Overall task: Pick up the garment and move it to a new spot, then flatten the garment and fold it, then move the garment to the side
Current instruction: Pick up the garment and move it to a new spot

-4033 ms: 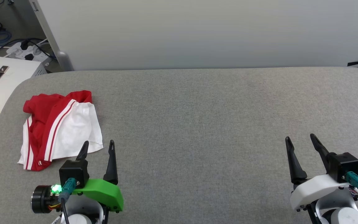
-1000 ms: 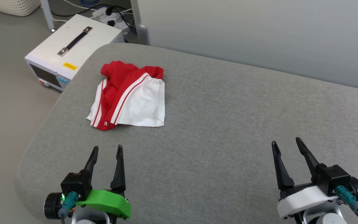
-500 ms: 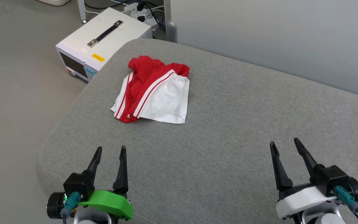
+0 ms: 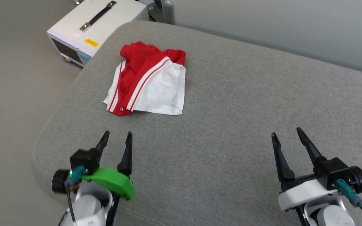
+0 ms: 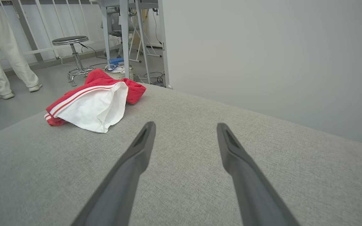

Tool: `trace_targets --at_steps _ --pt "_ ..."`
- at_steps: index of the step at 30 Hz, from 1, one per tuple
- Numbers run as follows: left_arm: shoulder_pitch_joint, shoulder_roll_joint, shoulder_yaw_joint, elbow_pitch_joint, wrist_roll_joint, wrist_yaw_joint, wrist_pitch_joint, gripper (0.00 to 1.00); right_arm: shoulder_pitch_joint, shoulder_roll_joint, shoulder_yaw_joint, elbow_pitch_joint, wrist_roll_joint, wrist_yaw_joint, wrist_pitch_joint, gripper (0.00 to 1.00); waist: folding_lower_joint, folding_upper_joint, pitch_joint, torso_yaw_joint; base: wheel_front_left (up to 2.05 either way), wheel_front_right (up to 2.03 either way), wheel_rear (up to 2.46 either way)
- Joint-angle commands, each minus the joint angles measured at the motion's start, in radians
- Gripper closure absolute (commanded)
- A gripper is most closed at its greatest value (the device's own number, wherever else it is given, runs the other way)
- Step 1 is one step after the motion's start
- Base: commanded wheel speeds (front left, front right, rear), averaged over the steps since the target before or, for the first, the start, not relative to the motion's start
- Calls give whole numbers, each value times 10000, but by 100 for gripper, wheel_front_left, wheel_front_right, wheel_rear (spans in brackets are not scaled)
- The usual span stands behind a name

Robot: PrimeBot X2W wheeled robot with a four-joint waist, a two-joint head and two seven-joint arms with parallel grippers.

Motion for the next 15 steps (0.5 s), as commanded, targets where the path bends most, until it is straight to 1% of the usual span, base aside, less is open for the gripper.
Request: trace_targets --at_steps 1,4,7,9,11,15 --pt "-720 278 -124 364 33 -71 110 0 -231 -18 12 -55 -101 -6 -57 0 0 0 803 -465 0 0 0" --pt "-2028 761 -394 1282 -122 -127 745 0 -453 -18 42 -100 -294 -6 -57 0 0 0 1378 -777 0 0 0" --pt "-3218 1182 -578 1924 -397 -148 1495 0 -670 -18 55 -166 -457 -6 -57 0 0 0 1920 -1067 0 0 0" --pt "-3986 1537 -897 2306 -653 -153 2085 0 -822 -25 82 -207 -558 -6 -57 0 0 0 2270 -1272 0 0 0" --pt "-4618 1843 -1134 2612 -1046 -155 2626 0 -957 -45 94 -245 -614 -6 -57 0 0 0 2557 -1428 0 0 0" --pt "-5786 2584 -1957 3200 -2342 -156 4161 0 -1209 -68 167 -338 -710 -6 -57 0 0 0 3118 -1786 0 0 0"
